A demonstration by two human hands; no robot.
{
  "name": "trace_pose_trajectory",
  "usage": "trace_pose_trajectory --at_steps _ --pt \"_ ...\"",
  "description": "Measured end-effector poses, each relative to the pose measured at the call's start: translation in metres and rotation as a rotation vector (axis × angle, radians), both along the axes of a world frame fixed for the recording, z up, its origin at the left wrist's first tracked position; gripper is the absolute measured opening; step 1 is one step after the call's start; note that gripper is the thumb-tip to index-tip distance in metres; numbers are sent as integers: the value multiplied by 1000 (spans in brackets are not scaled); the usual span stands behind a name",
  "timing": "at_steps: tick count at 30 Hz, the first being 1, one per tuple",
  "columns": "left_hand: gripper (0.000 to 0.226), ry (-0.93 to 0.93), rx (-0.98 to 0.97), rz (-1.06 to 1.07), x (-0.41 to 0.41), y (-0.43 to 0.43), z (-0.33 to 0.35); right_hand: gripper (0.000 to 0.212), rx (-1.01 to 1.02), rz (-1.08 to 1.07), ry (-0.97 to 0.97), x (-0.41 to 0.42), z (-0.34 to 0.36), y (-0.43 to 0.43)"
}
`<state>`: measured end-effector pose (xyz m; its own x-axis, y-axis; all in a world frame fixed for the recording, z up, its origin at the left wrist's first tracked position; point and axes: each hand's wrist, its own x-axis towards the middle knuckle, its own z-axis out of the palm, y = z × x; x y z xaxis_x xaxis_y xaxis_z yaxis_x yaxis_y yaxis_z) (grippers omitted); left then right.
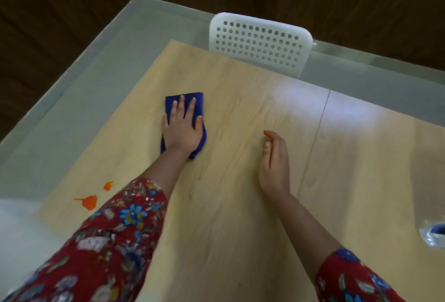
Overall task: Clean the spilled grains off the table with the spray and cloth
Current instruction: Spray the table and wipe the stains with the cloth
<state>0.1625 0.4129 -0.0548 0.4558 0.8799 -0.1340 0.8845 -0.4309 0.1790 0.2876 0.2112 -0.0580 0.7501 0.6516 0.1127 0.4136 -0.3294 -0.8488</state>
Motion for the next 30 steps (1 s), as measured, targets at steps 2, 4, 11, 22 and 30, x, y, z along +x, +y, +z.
trace_pose_trajectory --at_steps 2,4,11,22,30 --pt "58 8 35 -148 15 -11 -1 42 -29 59 -56 -17 -4 3" --pt "59 -14 27 -574 18 -40 -3 46 -64 139 -127 -22 -5 2" --pt "63 -22 43 -321 -52 61 -3 51 -147 116 -183 -16 -4 2" --pt "55 2 38 81 -138 77 -5 49 -138 77 -187 -18 -7 5" --pt "56 -36 1 -602 -84 -123 -4 36 95 21 19 -20 11 -14"
